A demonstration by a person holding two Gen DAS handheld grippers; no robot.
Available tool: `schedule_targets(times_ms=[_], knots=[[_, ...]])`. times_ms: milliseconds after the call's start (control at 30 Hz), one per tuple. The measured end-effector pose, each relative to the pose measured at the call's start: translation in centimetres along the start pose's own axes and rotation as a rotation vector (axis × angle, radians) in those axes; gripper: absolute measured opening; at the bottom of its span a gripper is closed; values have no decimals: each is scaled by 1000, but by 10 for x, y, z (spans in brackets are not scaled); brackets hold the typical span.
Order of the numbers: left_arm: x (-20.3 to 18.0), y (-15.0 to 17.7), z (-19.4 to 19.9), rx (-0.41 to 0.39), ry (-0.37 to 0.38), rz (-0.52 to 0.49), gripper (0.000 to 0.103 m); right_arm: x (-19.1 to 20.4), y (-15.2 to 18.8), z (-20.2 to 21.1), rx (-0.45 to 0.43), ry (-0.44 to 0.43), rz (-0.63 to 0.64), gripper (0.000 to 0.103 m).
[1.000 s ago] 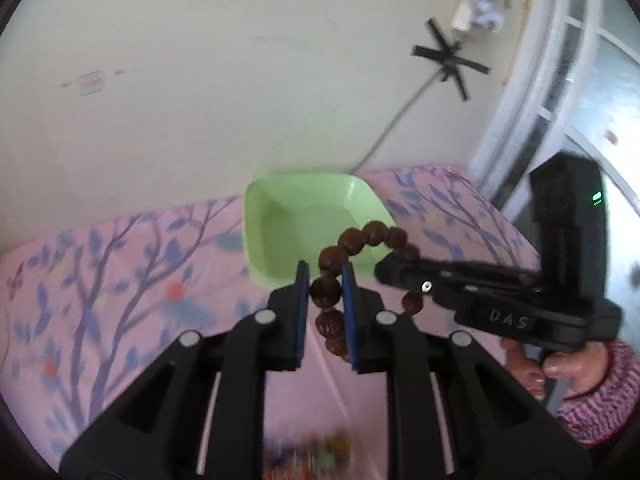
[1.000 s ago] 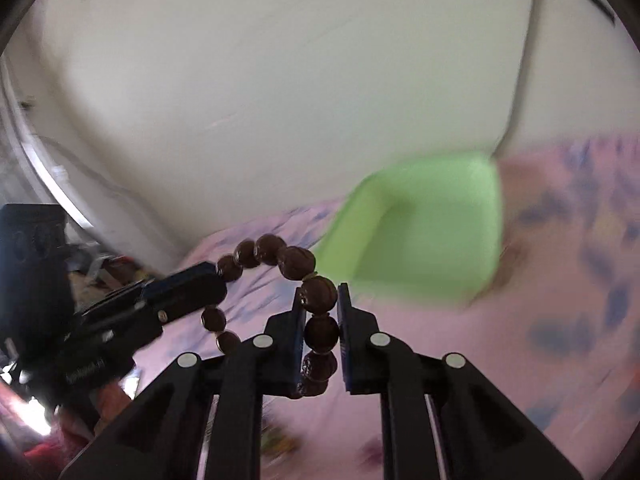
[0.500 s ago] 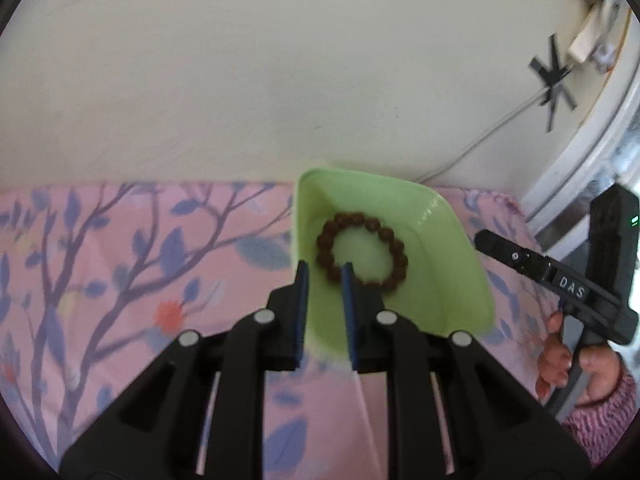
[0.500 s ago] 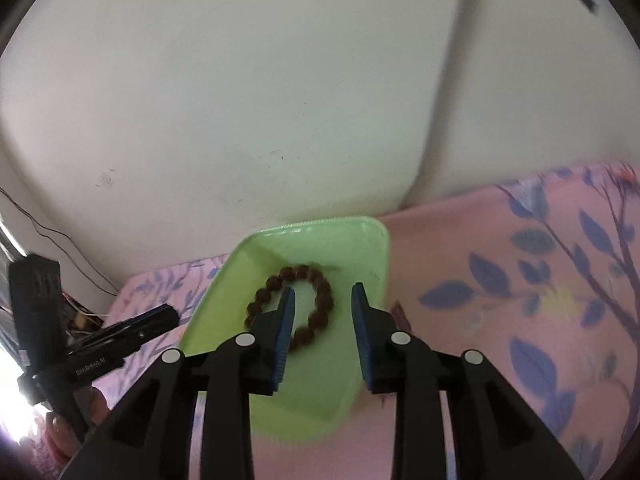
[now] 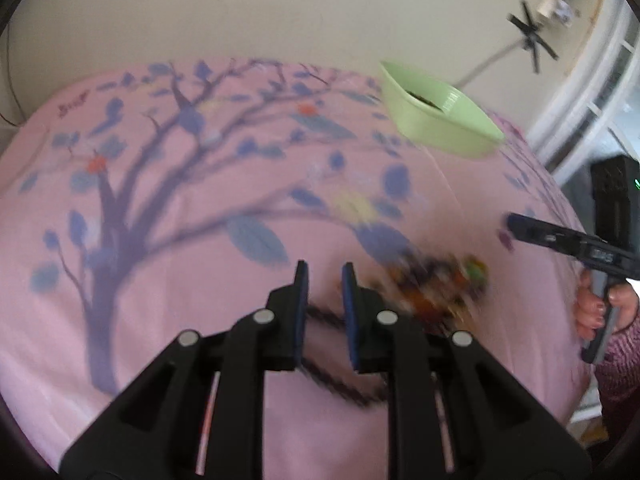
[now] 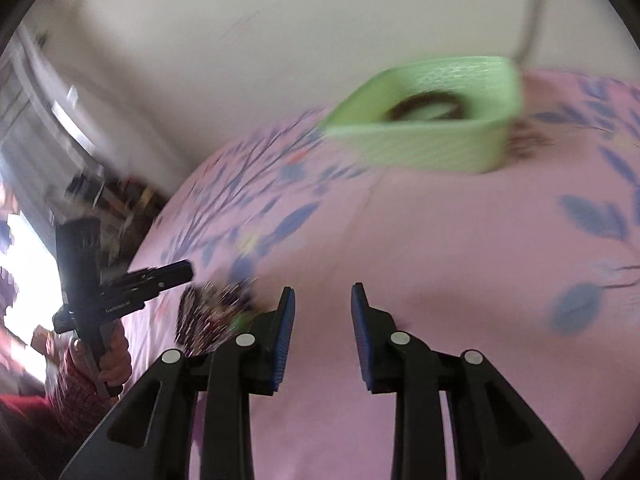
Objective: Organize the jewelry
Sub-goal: 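Reach the right gripper into the pile and grasp the clear crystal strand, then lift the crystal strand, carry it to the green tray, release it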
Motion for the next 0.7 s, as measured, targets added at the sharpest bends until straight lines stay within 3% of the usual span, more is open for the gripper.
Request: schedule_targets(times_ms=[100,200,233,300,467,567,700], knots=[[-18,17,-3,-3,33,-17,16,36,-4,-21,37,-26,64,0],[-22,29,-1,-18,0,-43,16,63,-17,-43,77,-2,146,0],[-20,33,0,-2,-6,-38,16,68,-21,-49,92,14,165,0],[-13,42,2,33,53,9,17,76,-27,-65,128,59,218,0],[1,56,19,17,73,36,17,95,-23,-93,240,117,365,0],[6,61,26,6,72,41,17,103,-23,-104,242,176,480,0],[8,62,37,-20,75,40,17,107,-17,-105,309,173,482,0]])
Point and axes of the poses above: each gripper's, at about its wrist camera, not at the fingertips, and z roughly against the way its jaws point, x to its left, y to its underside, the point moved 6 cm from there along -z, roughly the way its jaws point, and after that the axes turned 9 degrees about z, right-handed, at the moved point
